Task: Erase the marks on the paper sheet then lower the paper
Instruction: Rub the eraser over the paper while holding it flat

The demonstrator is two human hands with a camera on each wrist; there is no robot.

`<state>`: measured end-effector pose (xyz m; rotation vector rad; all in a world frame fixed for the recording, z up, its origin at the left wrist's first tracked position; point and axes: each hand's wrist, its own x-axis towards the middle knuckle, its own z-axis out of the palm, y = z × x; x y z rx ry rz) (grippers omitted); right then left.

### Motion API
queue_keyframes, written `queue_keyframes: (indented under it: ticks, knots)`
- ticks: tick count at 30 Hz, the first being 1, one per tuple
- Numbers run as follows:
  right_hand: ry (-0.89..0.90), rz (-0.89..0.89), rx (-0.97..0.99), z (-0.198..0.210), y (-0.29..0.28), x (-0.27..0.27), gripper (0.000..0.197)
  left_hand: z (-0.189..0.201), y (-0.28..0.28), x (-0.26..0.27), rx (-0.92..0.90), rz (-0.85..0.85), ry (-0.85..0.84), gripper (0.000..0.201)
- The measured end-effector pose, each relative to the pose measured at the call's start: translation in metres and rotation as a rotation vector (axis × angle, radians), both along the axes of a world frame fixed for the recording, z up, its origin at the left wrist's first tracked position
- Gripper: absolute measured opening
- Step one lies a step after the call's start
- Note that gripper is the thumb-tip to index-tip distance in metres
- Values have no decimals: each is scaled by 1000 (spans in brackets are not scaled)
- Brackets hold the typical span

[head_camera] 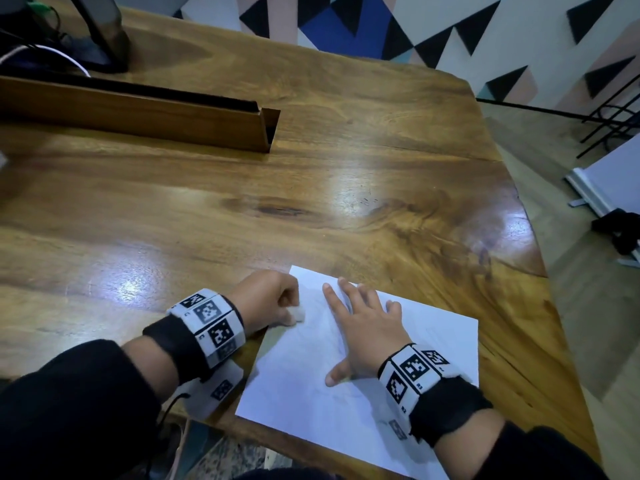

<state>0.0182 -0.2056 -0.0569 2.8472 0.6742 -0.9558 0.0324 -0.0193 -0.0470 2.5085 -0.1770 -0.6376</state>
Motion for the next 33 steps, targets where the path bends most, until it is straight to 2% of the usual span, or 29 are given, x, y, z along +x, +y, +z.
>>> queue_keyframes:
  ticks: [2, 4, 7, 10, 17, 21, 24, 26, 29, 30, 33]
  knots:
    - [14, -10, 3, -1, 0, -1, 135, -1, 5, -3, -71, 146, -70, 21]
    - [31, -14, 14, 0, -1, -3, 134, -2, 6, -10, -81, 190, -106, 19]
    - [57, 10, 49, -1, -3, -5, 130, -5, 1, -18, -50, 108, -146, 16]
    - [77, 38, 61, 1, -7, -3, 130, -11, -2, -20, -21, 60, -155, 30]
    - [63, -4, 81, -5, -3, -2, 128, -9, -1, -7, 0, 72, -157, 27]
    - [55, -32, 53, -8, 7, -3, 123, 1, -3, 4, 9, 187, -142, 23]
    - [57, -38, 35, -7, 10, -2, 124, 3, -10, 5, 67, 145, -182, 20]
    - [66, -43, 31, -7, 10, -2, 125, 2, -9, -6, 82, 92, -154, 18]
    - [68, -53, 37, -7, 10, -2, 125, 1, -2, -22, 62, -23, 57, 15]
    - [69, -54, 39, -6, 10, -2, 125, 3, -1, -21, 60, -24, 82, 15]
    - [66, -60, 38, -6, 10, -3, 125, 5, -7, 0, 95, 86, -124, 18]
